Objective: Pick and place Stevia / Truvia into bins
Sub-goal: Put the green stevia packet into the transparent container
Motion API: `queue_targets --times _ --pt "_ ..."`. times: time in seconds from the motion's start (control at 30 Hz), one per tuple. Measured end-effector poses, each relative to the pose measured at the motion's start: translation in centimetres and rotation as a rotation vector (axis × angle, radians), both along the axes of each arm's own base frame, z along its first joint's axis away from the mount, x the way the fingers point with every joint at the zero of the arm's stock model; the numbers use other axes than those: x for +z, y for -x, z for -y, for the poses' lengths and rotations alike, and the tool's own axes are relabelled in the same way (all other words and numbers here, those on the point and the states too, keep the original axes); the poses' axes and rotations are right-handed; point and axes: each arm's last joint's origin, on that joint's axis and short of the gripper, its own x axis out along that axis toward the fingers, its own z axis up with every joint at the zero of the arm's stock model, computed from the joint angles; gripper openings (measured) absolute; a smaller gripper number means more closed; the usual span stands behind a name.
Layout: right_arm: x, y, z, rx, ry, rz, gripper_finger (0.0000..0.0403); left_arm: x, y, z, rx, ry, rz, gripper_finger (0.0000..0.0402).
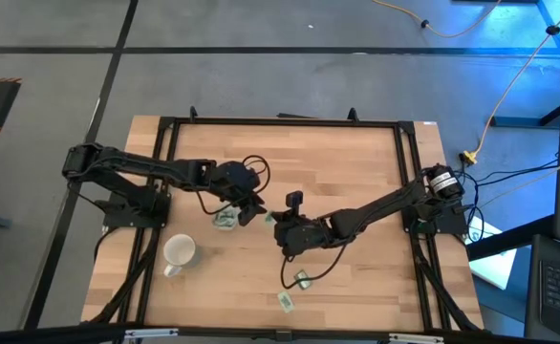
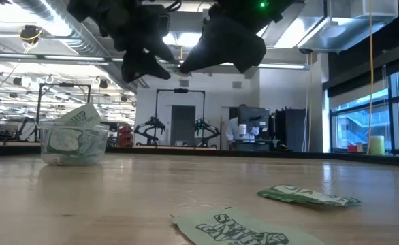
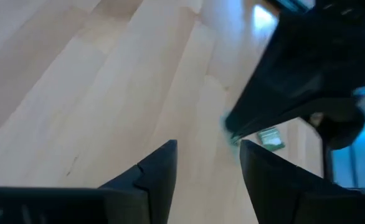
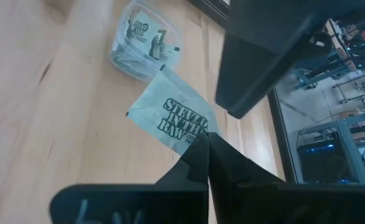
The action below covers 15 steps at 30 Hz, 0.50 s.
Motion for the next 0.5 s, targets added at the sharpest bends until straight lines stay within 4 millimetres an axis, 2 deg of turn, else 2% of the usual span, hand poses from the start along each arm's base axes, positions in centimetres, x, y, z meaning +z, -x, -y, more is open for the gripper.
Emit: queue_targets --times 0.5 --pt "0.28 -0.05 0.24 -0.075 0.051 0.041 0.0 0.05 -0.02 0.18 -0.036 0.025 0.007 0.0168"
